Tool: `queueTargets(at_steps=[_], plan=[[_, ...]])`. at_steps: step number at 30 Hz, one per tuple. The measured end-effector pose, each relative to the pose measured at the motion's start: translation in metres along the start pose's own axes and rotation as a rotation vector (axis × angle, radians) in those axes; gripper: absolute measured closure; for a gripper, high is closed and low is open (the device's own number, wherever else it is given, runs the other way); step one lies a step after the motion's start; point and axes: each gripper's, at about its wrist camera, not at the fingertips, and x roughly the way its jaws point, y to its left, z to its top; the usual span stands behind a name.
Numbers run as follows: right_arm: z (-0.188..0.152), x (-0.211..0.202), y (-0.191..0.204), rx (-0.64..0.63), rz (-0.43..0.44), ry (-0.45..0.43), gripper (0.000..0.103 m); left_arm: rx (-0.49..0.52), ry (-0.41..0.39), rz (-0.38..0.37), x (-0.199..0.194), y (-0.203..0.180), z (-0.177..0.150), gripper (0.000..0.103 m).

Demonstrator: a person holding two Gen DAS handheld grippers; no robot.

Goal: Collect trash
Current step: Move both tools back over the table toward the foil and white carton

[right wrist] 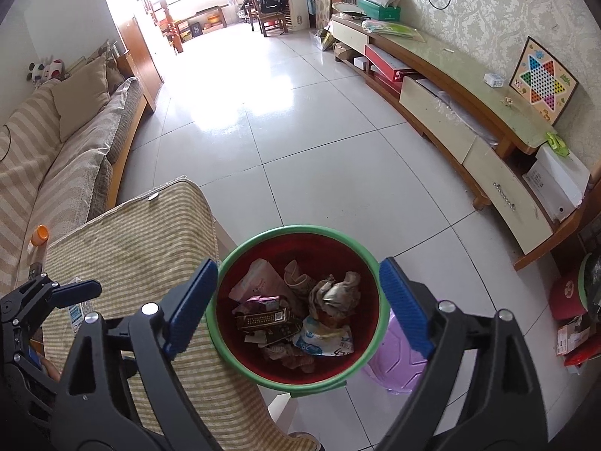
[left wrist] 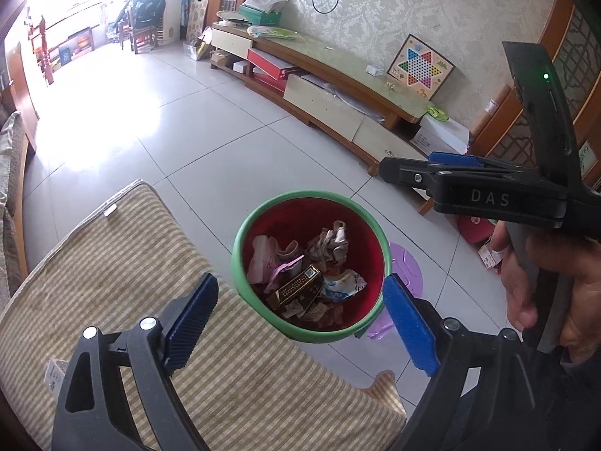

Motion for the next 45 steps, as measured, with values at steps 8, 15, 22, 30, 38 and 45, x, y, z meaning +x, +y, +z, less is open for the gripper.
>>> queueTargets(at_steps=[8, 15, 22, 30, 38, 45], plan=[[-0.003, -0.001, 0.034, -0.082, 0.02, -0.001, 0.015, -0.043, -0.013, 0.06, -0.049, 0.035, -0.039, 0.017], [-0.009, 0.001, 0.09, -0.189, 0.063, 0.011, 0.015, -0.122, 0.003, 0.127, -0.085, 0.071, -0.098, 0.017], [-0.025, 0.008, 0.151, -0.31, 0.117, 0.04, 0.015, -0.241, 0.01, 0.181, -0.121, 0.106, -0.168, 0.017], [-0.063, 0.017, 0.221, -0.451, 0.184, 0.095, 0.015, -0.374, 0.015, 0.175, -0.127, 0.126, -0.23, 0.017], [-0.083, 0.031, 0.258, -0.559, 0.181, 0.14, 0.015, -0.399, 0.04, 0.173, -0.108, 0.124, -0.263, 0.017], [-0.088, 0.04, 0.261, -0.577, 0.172, 0.167, 0.015, -0.417, 0.033, 0.181, -0.082, 0.117, -0.255, 0.017]])
